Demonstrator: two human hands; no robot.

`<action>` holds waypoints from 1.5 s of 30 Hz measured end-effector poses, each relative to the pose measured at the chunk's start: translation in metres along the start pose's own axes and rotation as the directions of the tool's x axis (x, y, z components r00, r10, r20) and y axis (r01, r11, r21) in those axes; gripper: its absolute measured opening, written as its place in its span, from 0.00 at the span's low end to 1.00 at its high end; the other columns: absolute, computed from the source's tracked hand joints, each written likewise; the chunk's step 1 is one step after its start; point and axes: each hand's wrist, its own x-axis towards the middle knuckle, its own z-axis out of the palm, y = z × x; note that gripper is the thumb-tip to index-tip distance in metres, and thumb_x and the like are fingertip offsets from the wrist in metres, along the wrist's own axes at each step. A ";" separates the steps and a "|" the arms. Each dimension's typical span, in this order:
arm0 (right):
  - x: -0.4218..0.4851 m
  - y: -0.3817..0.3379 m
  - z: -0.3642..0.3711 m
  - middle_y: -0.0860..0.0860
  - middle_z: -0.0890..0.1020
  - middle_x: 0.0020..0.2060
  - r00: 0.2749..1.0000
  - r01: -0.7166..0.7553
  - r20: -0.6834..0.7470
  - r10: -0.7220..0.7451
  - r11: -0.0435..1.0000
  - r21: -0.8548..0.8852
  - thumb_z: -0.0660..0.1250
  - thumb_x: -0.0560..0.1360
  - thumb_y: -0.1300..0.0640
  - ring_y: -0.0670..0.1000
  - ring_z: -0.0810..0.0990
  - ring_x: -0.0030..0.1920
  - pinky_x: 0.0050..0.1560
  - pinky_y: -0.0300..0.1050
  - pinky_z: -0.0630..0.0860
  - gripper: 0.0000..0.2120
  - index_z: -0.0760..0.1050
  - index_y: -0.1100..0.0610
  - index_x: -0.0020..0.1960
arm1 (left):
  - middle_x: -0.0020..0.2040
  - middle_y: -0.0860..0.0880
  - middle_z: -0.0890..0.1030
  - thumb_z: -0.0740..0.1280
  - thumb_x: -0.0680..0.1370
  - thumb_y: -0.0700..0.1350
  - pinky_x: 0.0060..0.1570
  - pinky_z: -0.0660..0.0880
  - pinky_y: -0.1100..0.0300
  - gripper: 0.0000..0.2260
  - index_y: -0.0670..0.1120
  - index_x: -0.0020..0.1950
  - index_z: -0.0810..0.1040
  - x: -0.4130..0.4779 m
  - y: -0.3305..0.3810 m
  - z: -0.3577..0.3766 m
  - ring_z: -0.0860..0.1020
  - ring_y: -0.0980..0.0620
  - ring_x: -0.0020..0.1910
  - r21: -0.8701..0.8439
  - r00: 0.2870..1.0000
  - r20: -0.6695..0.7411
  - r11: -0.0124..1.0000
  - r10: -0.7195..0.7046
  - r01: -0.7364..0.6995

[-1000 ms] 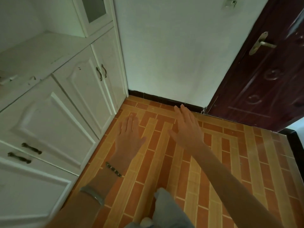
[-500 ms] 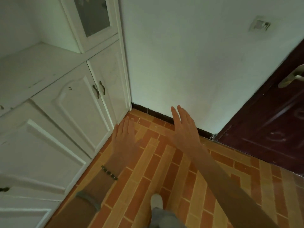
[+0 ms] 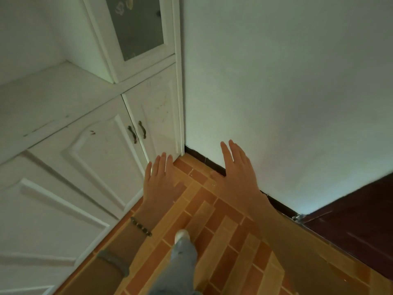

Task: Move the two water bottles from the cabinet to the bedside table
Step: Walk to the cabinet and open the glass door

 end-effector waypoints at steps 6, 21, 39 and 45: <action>0.104 0.011 0.015 0.56 0.49 0.76 0.999 0.038 -0.008 -0.037 0.999 0.012 0.59 0.76 0.41 0.56 0.48 0.75 0.73 0.53 0.48 0.36 0.46 0.54 0.75 | 0.76 0.43 0.50 0.57 0.75 0.63 0.71 0.43 0.49 0.37 0.44 0.75 0.48 0.097 -0.015 0.016 0.49 0.44 0.75 -0.004 1.000 -0.021 1.000 -0.019 0.019; 0.338 0.009 0.044 0.61 0.62 0.72 0.978 0.203 -0.057 -0.202 0.979 0.000 0.65 0.72 0.42 0.63 0.62 0.71 0.66 0.65 0.65 0.36 0.56 0.57 0.73 | 0.71 0.37 0.64 0.62 0.71 0.63 0.67 0.59 0.40 0.38 0.39 0.72 0.60 0.313 -0.056 0.002 0.64 0.38 0.69 0.093 0.989 -0.137 0.994 -0.047 0.060; 0.474 -0.061 0.049 0.61 0.71 0.67 0.788 0.613 -0.105 -0.607 0.789 0.036 0.68 0.68 0.39 0.63 0.71 0.65 0.61 0.57 0.64 0.37 0.61 0.58 0.69 | 0.70 0.38 0.67 0.62 0.71 0.62 0.65 0.62 0.43 0.37 0.40 0.71 0.58 0.371 -0.107 -0.036 0.67 0.40 0.68 0.232 0.879 -0.353 0.880 -0.321 0.415; 0.505 -0.129 0.019 0.62 0.71 0.67 0.631 0.764 -0.216 -0.745 0.645 0.005 0.73 0.66 0.42 0.62 0.72 0.65 0.60 0.56 0.71 0.41 0.61 0.60 0.70 | 0.70 0.38 0.67 0.67 0.70 0.60 0.66 0.61 0.44 0.38 0.39 0.71 0.59 0.372 -0.138 -0.092 0.67 0.40 0.68 0.266 0.785 -0.502 0.799 -0.363 0.539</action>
